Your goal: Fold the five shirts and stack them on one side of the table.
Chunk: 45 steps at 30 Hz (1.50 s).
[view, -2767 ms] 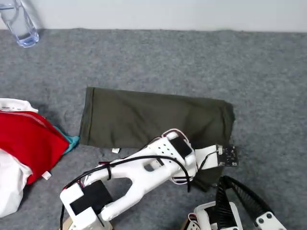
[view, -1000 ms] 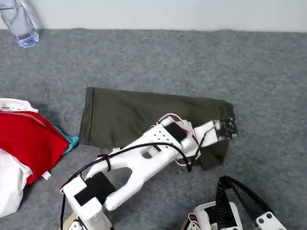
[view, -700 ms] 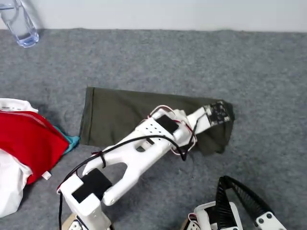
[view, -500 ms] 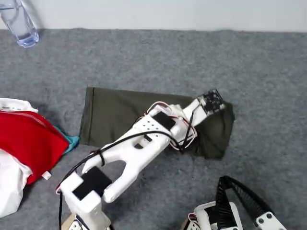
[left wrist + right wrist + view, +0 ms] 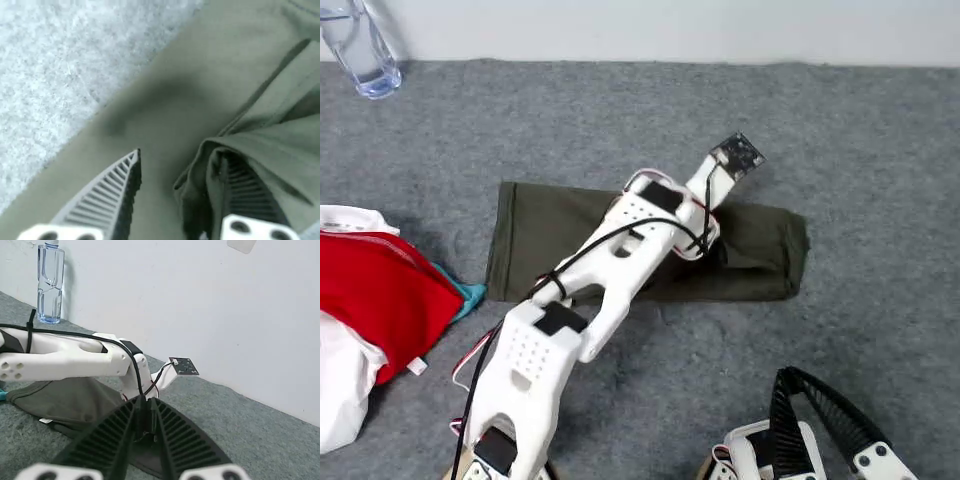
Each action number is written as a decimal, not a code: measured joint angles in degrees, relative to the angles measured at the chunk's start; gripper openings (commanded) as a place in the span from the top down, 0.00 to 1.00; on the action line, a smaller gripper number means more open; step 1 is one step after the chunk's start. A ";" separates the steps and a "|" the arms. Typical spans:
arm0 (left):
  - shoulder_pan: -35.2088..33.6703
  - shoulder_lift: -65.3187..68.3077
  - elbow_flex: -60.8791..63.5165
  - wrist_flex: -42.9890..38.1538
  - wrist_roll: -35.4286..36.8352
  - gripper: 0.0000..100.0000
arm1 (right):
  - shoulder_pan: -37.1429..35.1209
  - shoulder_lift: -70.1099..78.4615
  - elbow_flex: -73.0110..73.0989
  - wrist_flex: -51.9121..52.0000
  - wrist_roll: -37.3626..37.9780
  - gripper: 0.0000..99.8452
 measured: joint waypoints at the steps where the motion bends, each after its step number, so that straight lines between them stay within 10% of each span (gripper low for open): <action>1: -0.09 1.23 -2.64 2.02 0.00 0.76 | 0.00 0.00 0.00 0.00 0.00 0.99; 24: -0.97 5.71 -36.40 35.78 0.18 0.85 | 0.00 0.00 0.00 0.00 0.00 0.99; 45: -2.90 7.91 -20.04 37.27 3.96 0.93 | 0.00 0.00 0.00 0.26 0.00 0.99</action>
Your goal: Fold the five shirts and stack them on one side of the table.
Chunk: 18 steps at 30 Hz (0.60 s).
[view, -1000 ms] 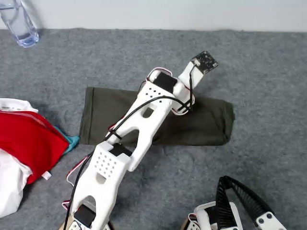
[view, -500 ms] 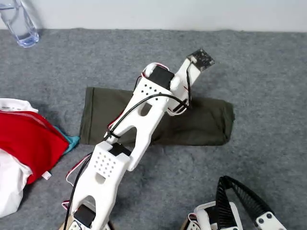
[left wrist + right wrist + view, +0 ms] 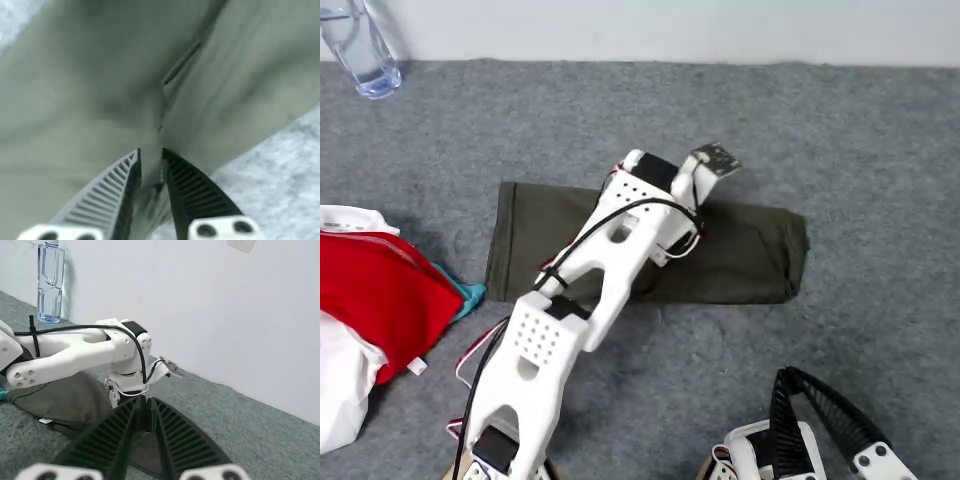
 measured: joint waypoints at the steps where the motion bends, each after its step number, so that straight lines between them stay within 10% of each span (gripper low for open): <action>1: -0.53 0.35 0.00 0.00 0.00 0.93 | 0.00 0.00 0.00 0.00 0.00 0.99; 18: -13.01 -33.76 20.04 0.00 4.57 0.82 | 0.00 0.00 0.00 0.26 0.00 0.99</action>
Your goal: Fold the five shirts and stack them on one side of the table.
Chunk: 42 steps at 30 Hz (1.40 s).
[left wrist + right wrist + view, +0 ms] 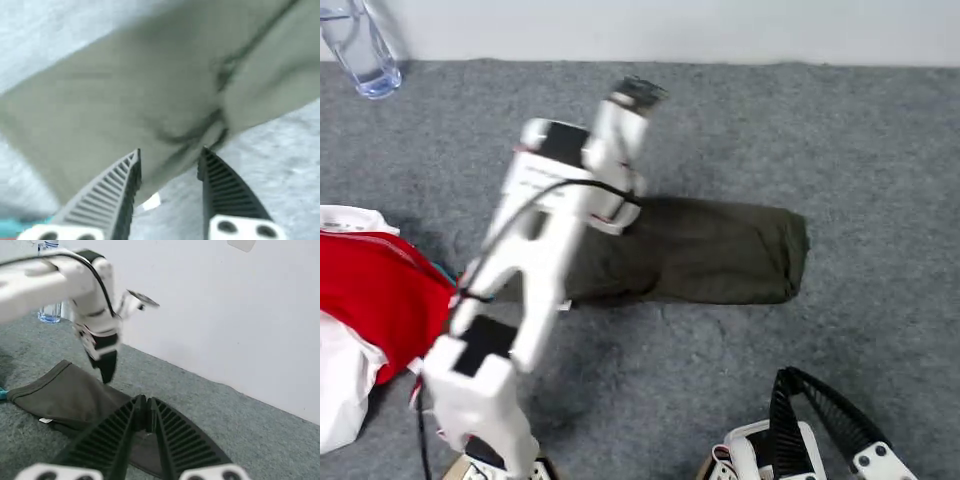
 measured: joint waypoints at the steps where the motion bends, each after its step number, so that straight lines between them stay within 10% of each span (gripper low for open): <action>1: -2.37 -1.23 1.05 0.00 -0.97 0.82 | 0.00 0.00 0.00 0.00 0.00 0.99; 13: -22.59 2.99 4.84 -2.46 -11.34 0.71 | 0.00 0.00 5.80 0.00 0.00 0.99; 35: -28.13 47.03 -34.46 0.00 -12.04 0.72 | 0.00 0.00 5.80 0.00 0.00 0.99; 42: -26.99 49.32 -36.22 0.62 -12.40 0.91 | 0.00 0.00 5.80 0.00 0.00 0.99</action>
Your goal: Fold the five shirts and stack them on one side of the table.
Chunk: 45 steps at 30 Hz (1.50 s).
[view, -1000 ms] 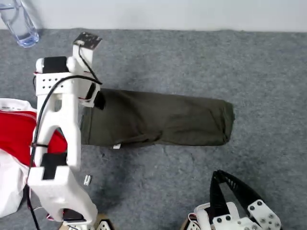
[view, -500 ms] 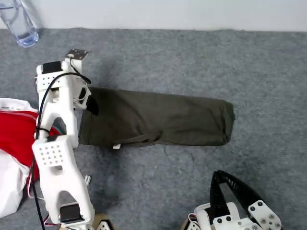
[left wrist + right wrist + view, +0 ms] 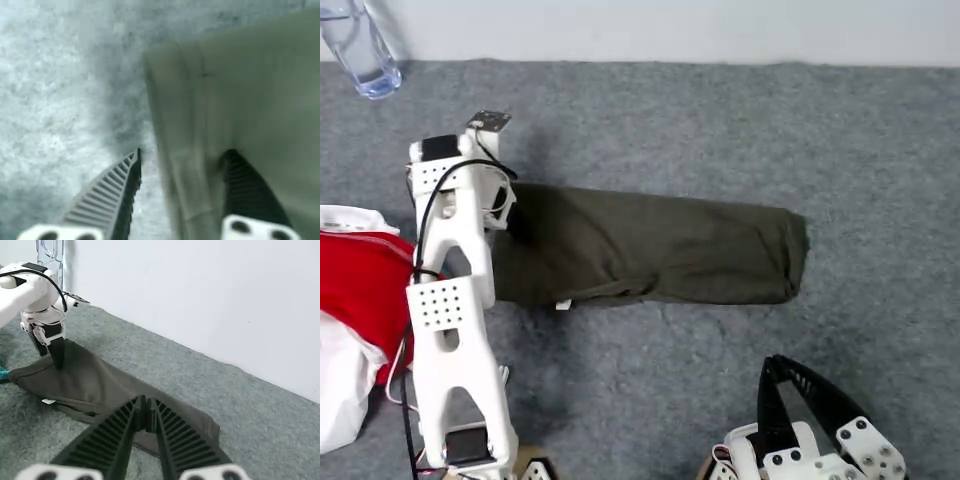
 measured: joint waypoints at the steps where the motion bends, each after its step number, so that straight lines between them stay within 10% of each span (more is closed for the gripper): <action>1: 0.18 0.09 0.00 0.09 -0.79 0.94 | 0.00 0.00 0.00 0.00 0.00 0.99; 28: -2.99 -6.59 3.60 -0.35 -5.89 0.99 | 0.00 0.00 0.00 0.00 0.00 0.99; 45: 17.76 -49.93 42.73 -0.53 -1.32 0.99 | 0.00 0.00 0.00 0.00 0.00 0.99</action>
